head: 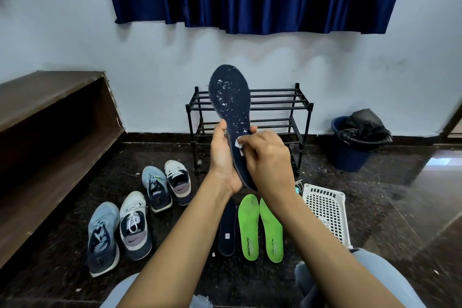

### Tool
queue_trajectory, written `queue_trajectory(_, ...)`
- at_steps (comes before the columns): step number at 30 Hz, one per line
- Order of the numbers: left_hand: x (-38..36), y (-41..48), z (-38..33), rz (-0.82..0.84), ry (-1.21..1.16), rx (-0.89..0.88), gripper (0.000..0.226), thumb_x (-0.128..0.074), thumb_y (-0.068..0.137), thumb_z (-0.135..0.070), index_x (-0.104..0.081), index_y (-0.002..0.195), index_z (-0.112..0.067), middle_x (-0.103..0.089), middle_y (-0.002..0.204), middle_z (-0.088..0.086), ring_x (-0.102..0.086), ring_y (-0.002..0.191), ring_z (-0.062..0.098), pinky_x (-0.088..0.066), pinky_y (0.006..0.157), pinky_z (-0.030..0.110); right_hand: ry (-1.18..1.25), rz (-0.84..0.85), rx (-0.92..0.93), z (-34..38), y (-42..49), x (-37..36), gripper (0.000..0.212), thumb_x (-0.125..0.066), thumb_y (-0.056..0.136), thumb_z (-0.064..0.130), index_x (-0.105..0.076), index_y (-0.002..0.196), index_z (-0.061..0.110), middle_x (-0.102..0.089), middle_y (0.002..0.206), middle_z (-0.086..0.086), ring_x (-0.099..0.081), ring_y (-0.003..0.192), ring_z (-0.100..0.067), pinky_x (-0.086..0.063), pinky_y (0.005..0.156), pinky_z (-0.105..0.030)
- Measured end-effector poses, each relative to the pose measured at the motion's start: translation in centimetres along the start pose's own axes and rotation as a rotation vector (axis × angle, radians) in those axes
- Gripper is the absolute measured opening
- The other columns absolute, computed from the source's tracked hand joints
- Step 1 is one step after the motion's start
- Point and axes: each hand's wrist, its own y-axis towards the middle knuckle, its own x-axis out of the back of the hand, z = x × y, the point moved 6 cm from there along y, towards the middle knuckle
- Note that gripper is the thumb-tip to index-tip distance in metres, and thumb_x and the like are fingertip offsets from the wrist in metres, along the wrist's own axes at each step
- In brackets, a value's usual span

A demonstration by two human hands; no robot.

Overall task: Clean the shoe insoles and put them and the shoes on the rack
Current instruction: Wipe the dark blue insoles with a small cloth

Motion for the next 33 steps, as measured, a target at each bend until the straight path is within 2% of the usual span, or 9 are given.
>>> queue_trajectory(6,-0.3,-0.1,-1.4,0.054,0.018,-0.034,0.053,-0.027,0.098,-0.051,-0.06,0.101,-0.008,-0.067,0.086,0.011,-0.071,0.069,0.025,-0.057,0.071,0.028,0.042,0.052,-0.002,0.3,-0.5,0.1,0.017,-0.059,0.075,0.002,-0.073,0.081,0.01,-0.067,0.077,-0.007,-0.062,0.075,-0.028,-0.042,0.076,-0.025)
queue_trajectory(10,0.4,0.5,-1.7,-0.001,0.015,-0.066,0.069,-0.019,0.097,-0.066,-0.06,0.109,-0.013,-0.065,0.093,0.011,-0.063,0.105,0.05,-0.048,0.098,0.05,0.021,0.112,-0.014,0.6,-1.6,-0.8,0.017,-0.058,0.076,0.003,-0.072,0.084,0.01,-0.067,0.079,-0.007,-0.06,0.075,-0.028,-0.042,0.073,-0.027)
queue_trajectory(13,0.7,0.9,-1.6,-0.04,0.016,-0.067,0.067,-0.024,0.096,-0.067,-0.061,0.104,-0.012,-0.065,0.092,0.008,-0.063,0.109,0.047,-0.036,0.106,0.064,0.014,0.116,-0.011,0.6,-1.9,-1.0,0.018,-0.055,0.078,0.006,-0.072,0.085,0.009,-0.067,0.079,-0.008,-0.06,0.075,-0.028,-0.044,0.071,-0.033)
queue_trajectory(16,0.2,0.5,-1.0,-0.051,0.083,-0.051,0.073,-0.025,0.095,-0.068,-0.063,0.088,-0.006,-0.069,0.081,0.006,-0.065,0.106,0.04,-0.038,0.109,0.056,0.028,0.072,-0.009,0.6,-1.1,-0.8,0.025,-0.046,0.083,0.014,-0.07,0.081,0.009,-0.066,0.078,-0.007,-0.059,0.076,-0.029,-0.046,0.071,-0.036)
queue_trajectory(19,-0.2,0.2,0.5,-0.04,0.076,0.002,0.069,-0.029,0.094,-0.068,-0.065,0.084,-0.01,-0.065,0.095,0.013,-0.059,0.109,0.034,-0.039,0.108,0.046,-0.006,0.032,-0.018,0.3,0.1,-0.4,0.025,-0.045,0.082,0.012,-0.069,0.078,0.009,-0.066,0.078,-0.007,-0.061,0.081,-0.03,-0.042,0.073,-0.032)
queue_trajectory(23,-0.7,0.2,0.6,-0.006,0.036,-0.007,0.073,-0.028,0.097,-0.062,-0.072,0.062,-0.015,-0.065,0.072,0.001,-0.065,0.083,0.019,-0.052,0.077,0.026,0.008,0.042,-0.025,0.0,0.3,-0.2,0.017,-0.055,0.075,-0.002,-0.069,0.079,0.007,-0.069,0.077,-0.008,-0.063,0.085,-0.034,-0.04,0.075,-0.029)
queue_trajectory(26,-0.4,0.4,0.3,-0.003,0.0,-0.008,0.069,-0.034,0.094,-0.066,-0.071,0.073,-0.013,-0.062,0.081,0.004,-0.054,0.121,0.042,-0.036,0.11,0.047,0.002,0.068,-0.015,0.2,-0.1,-0.4,0.018,-0.053,0.074,-0.002,-0.067,0.079,0.008,-0.067,0.075,-0.007,-0.06,0.078,-0.032,-0.039,0.07,-0.029)
queue_trajectory(29,0.1,0.7,-0.3,-0.06,-0.037,-0.039,0.059,-0.033,0.097,-0.062,-0.065,0.091,-0.013,-0.059,0.084,0.006,-0.062,0.111,0.045,-0.032,0.108,0.065,-0.02,0.089,0.013,0.8,-1.0,-0.6,0.016,-0.054,0.071,-0.001,-0.067,0.077,0.007,-0.065,0.072,-0.008,-0.059,0.072,-0.03,-0.037,0.068,-0.027)
queue_trajectory(33,0.1,0.8,-0.5,-0.082,-0.036,-0.068,0.06,-0.03,0.097,-0.064,-0.062,0.099,-0.013,-0.061,0.085,0.007,-0.063,0.109,0.045,-0.034,0.107,0.067,-0.009,0.111,-0.016,0.6,-1.2,-0.7,0.016,-0.055,0.071,0.001,-0.069,0.076,0.007,-0.066,0.072,-0.008,-0.06,0.071,-0.029,-0.037,0.068,-0.026)
